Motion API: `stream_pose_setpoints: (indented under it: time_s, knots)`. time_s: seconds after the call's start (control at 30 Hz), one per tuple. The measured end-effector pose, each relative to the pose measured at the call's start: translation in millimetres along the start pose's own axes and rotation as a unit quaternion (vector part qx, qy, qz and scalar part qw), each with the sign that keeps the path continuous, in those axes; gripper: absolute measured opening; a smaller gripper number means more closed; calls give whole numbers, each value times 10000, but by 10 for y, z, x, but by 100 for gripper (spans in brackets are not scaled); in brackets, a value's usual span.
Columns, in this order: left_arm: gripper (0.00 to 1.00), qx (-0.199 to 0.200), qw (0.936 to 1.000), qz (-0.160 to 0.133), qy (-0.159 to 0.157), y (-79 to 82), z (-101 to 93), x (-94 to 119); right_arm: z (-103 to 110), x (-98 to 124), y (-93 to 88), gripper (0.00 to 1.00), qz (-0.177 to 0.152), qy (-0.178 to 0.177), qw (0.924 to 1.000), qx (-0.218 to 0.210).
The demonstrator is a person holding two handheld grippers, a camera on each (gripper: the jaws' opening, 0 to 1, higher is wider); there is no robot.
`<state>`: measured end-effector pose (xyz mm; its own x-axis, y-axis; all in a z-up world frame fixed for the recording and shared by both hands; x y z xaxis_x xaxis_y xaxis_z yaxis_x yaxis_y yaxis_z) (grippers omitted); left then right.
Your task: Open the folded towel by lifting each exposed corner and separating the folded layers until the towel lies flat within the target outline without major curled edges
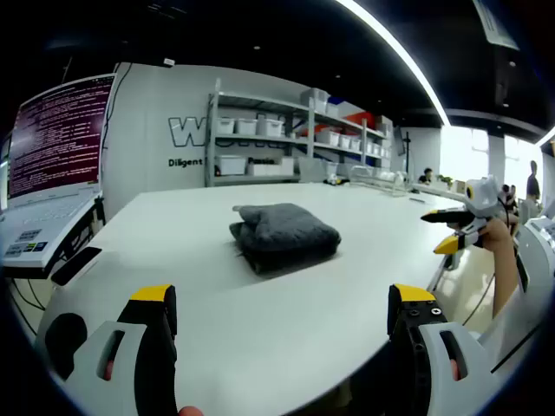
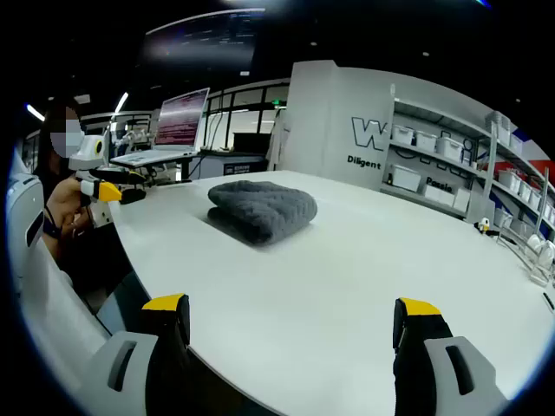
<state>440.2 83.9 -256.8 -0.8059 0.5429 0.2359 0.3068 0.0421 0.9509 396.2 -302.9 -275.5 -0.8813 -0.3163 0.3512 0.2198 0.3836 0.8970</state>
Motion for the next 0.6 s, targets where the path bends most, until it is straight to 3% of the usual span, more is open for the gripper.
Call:
stream_pose_setpoints:
  time_s: [0.6]
  knots:
    - [99, 8, 10000, -8, 0, -1, 9, 2, 5, -1, -2, 99, -2, -1, 10000, -8]
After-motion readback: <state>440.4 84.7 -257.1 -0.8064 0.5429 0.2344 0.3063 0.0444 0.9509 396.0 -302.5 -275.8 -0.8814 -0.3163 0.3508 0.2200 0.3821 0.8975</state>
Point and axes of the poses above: the point that each gripper's makers call its tool centre point, and the gripper's own axes: x roughly backward along the fingers, z roughly to its left, y roughly out of its top, the point moved 5 cm from there along x, roughly backward along the fingers, and after that the axes turned 9 degrees about x, right-handed, at the moved point
